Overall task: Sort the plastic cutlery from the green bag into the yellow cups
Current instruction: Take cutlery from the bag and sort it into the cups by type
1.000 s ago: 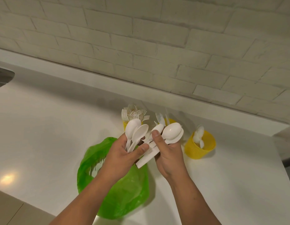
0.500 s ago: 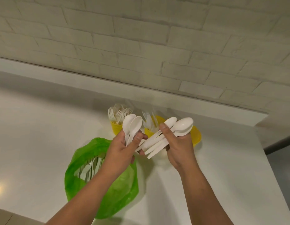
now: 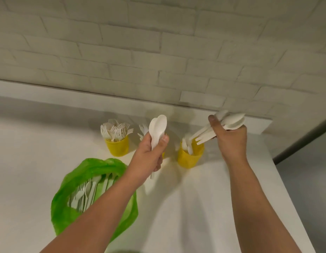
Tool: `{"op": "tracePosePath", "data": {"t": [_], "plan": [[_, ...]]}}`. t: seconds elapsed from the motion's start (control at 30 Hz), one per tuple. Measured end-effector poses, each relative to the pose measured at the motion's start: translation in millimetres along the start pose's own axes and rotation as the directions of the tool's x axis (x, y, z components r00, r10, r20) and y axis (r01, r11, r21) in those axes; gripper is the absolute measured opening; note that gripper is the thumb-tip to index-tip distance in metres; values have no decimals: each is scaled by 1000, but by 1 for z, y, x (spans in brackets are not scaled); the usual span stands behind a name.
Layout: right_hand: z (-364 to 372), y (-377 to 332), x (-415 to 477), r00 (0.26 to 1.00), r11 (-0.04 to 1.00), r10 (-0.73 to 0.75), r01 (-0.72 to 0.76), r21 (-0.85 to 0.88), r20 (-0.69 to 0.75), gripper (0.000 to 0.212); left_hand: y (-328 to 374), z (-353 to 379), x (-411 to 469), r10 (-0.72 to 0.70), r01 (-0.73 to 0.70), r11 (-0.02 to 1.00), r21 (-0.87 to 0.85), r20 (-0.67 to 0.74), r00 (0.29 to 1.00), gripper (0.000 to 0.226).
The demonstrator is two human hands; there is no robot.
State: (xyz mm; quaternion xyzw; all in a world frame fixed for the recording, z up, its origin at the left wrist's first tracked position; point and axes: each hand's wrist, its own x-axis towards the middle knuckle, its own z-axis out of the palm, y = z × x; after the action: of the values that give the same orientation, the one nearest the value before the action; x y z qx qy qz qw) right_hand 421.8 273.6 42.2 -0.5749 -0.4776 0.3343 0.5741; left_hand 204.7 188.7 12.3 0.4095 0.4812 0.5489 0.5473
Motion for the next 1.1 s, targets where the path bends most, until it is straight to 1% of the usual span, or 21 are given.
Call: {"op": "tracePosePath", "data": {"t": [0.1, 0.2, 0.27, 0.4, 0.5, 0.63, 0.7, 0.77, 0.8, 0.83, 0.9, 0.93, 0.97, 1.0, 1.03, 1.07, 1.1], "plan": [[6, 14, 14, 1000, 979, -16, 20, -201, 20, 34, 6, 15, 8, -16, 17, 1000, -14, 47, 999, 29], [17, 38, 27, 998, 912, 4, 23, -410, 67, 42, 17, 32, 21, -81, 88, 994, -71, 96, 992, 23], [24, 52, 29, 993, 877, 36, 22, -479, 112, 41, 23, 42, 31, -107, 122, 987, -102, 145, 984, 25], [30, 69, 27, 974, 856, 71, 51, -514, 215, 31, 23, 53, 47, -127, 141, 986, -86, 152, 980, 30], [30, 78, 26, 963, 841, 94, 59, -538, 252, 34, 22, 59, 53, -142, 151, 987, -57, 138, 980, 28], [28, 90, 25, 958, 835, 46, 118, -537, 282, 33, 21, 65, 56, -168, 173, 984, -35, 119, 978, 21], [27, 94, 24, 951, 826, 17, 162, -539, 310, 40, 21, 67, 56, -168, 173, 984, -34, 121, 978, 18], [26, 97, 23, 945, 816, -5, 194, -545, 328, 50, 20, 68, 57, -162, 166, 986, -27, 133, 978, 21], [25, 98, 22, 947, 810, -19, 202, -551, 319, 51, 19, 69, 56, -154, 158, 987, -17, 143, 978, 23], [24, 96, 20, 955, 814, -31, 195, -547, 294, 50, 19, 69, 56, -146, 149, 989, -7, 153, 977, 24], [21, 83, 17, 978, 867, -79, 163, -471, 192, 38, 19, 71, 56, -132, 131, 991, 18, 161, 978, 27], [19, 73, 15, 988, 910, -87, 132, -393, 130, 31, 19, 71, 56, -128, 125, 992, 30, 159, 979, 29], [17, 61, 13, 994, 955, -56, 82, -286, 98, 24, 18, 72, 57, -123, 118, 992, 38, 154, 980, 31], [15, 49, 11, 992, 988, 4, 15, -153, 126, 20, 16, 72, 59, -116, 110, 993, 44, 150, 982, 33], [14, 37, 9, 975, 998, 69, -66, -18, 210, 22, 15, 73, 60, -110, 102, 993, 57, 151, 982, 35], [11, 27, 7, 941, 986, 110, -144, 83, 321, 27, 14, 74, 61, -104, 93, 993, 79, 154, 983, 37], [9, 21, 5, 903, 979, 110, -172, 114, 415, 30, 13, 74, 63, -100, 83, 991, 105, 162, 982, 36]]}}
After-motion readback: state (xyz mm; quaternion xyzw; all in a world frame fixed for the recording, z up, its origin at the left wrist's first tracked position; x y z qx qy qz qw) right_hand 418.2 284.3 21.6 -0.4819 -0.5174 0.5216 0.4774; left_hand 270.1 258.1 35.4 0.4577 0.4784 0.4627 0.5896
